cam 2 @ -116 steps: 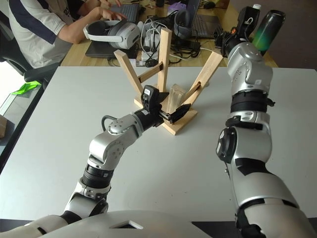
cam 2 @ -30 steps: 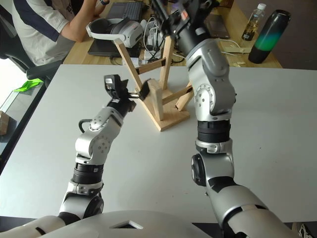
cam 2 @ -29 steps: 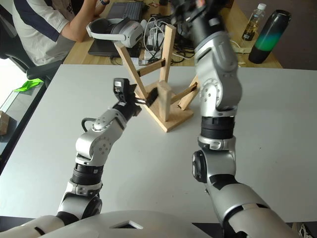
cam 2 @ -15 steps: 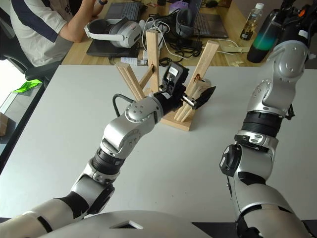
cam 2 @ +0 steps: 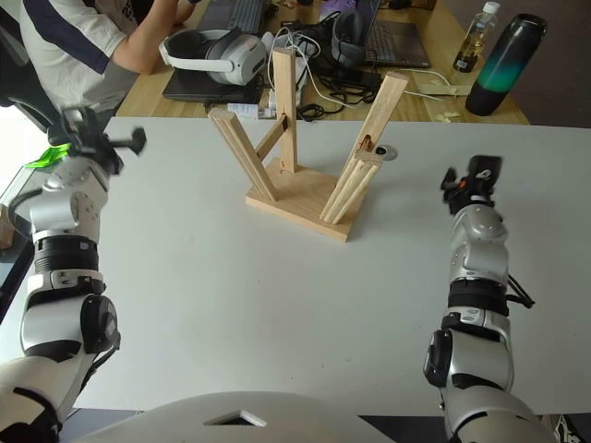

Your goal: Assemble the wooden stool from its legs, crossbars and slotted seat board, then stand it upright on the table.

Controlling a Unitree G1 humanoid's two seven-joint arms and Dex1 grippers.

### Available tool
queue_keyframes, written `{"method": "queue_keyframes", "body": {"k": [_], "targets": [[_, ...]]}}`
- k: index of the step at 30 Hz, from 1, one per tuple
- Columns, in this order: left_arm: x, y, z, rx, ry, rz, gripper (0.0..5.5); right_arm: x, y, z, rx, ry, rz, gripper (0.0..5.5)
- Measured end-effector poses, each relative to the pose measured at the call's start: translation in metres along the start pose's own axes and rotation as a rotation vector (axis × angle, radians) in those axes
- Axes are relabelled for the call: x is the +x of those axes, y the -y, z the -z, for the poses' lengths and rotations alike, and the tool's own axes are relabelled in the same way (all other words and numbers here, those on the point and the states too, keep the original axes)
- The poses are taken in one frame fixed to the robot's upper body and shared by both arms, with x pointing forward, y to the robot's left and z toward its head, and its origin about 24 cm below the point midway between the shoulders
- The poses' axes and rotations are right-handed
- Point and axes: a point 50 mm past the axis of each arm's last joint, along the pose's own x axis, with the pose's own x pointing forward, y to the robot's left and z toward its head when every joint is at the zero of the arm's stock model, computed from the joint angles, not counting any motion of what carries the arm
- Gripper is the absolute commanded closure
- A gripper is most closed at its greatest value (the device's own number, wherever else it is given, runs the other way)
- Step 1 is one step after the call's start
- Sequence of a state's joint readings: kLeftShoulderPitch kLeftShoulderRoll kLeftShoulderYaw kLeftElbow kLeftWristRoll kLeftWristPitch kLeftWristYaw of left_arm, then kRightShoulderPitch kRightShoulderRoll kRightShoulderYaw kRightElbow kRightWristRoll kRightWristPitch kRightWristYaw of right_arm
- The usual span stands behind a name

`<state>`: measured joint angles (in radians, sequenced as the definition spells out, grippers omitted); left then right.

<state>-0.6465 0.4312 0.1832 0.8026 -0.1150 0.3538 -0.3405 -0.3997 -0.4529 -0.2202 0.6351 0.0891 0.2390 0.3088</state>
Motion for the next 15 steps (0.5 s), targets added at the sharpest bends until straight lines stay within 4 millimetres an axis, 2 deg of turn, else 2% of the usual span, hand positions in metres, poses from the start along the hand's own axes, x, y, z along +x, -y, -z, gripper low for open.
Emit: {"method": "queue_keyframes", "body": {"k": [1,2,4,5,9,15], "targets": [[0.003,0.004,0.021,0.010,-0.070,0.057,0.79,-0.002,-0.005,0.018,-0.039,-0.083,-0.080,4.14],[0.005,0.009,0.038,0.034,-0.106,0.104,0.96,-0.006,-0.002,0.019,-0.104,-0.105,-0.162,4.34],[0.008,0.015,0.045,0.047,-0.126,0.153,1.38,-0.011,-0.001,0.022,-0.194,-0.176,-0.303,4.80],[0.010,0.020,0.048,0.052,-0.125,0.177,1.39,-0.014,-0.003,0.023,-0.228,-0.202,-0.381,4.87],[0.019,0.041,0.049,0.076,-0.068,0.165,1.40,-0.022,-0.009,0.021,-0.356,-0.241,-0.580,5.45],[0.026,0.063,0.047,0.045,-0.035,0.174,1.40,-0.021,-0.016,0.017,-0.397,-0.234,-0.651,5.45]]}}
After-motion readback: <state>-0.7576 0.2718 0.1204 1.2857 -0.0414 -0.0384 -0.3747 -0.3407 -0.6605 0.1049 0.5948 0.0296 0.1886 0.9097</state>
